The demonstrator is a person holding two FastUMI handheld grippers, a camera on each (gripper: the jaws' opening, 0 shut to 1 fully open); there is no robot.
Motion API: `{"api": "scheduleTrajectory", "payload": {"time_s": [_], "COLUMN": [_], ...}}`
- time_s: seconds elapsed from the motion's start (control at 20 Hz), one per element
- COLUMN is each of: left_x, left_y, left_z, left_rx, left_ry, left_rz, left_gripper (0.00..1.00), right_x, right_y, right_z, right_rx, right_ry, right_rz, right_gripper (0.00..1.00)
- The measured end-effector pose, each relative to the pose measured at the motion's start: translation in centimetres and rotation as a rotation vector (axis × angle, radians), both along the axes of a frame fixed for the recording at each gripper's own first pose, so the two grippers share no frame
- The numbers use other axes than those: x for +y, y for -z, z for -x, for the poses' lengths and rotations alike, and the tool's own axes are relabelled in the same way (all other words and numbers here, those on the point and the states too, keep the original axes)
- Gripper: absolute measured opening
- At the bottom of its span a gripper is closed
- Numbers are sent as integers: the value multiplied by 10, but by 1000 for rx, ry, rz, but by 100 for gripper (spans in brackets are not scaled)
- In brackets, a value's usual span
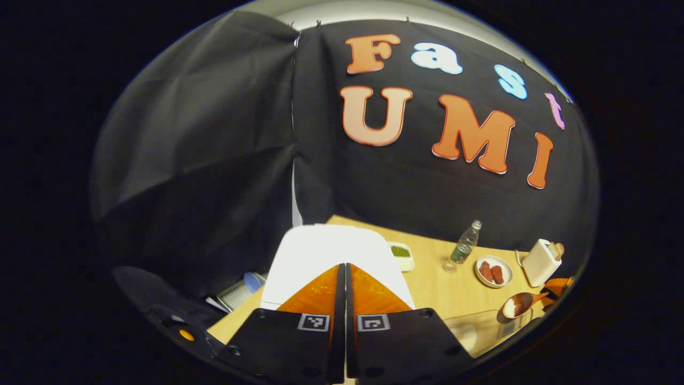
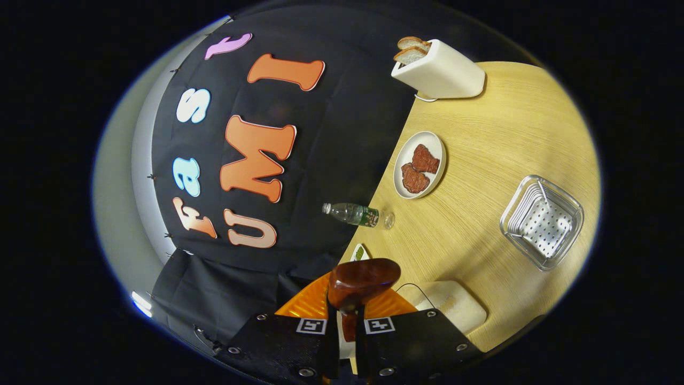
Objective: Close the left gripper, press the button to open the rice cooker; take a wooden spoon from the chopstick holder with the right hand, scoop a spoonful of rice and pour it into the rice cooker, then put the wooden spoon back into the chopstick holder.
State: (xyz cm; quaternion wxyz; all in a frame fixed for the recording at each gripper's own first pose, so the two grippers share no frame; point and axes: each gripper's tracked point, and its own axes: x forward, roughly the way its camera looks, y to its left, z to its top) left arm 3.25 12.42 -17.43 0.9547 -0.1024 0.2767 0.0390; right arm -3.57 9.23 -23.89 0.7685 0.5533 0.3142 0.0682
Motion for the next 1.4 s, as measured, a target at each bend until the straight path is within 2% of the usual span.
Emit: {"api": "scheduleTrajectory", "payload": {"time_s": [0.15,0.35,0.55,0.65,0.9,0.95,1.0,1.4], "left_x": [-9,-14,-13,-10,25,24,25,51], "left_y": [39,75,80,68,-43,-59,-76,-101], "left_z": [-12,-22,-27,-28,-55,-57,-58,-37], "left_rx": [142,262,279,232,-208,-246,-278,-362], "left_ry": [58,73,80,83,29,24,19,-27], "left_rz": [54,106,116,86,-136,-141,-127,-179], "left_gripper": [6,5,5,6,5,4,6,6], "right_x": [-6,-11,-13,-11,-10,-7,-5,10], "right_y": [4,7,11,12,19,18,16,14], "right_z": [3,7,6,6,4,4,2,-3], "right_rx": [7,11,19,24,44,43,38,32], "right_ry": [25,57,68,67,58,54,49,33], "right_rz": [17,29,38,40,50,48,46,57], "right_gripper": [11,11,11,11,12,7,11,11]}}
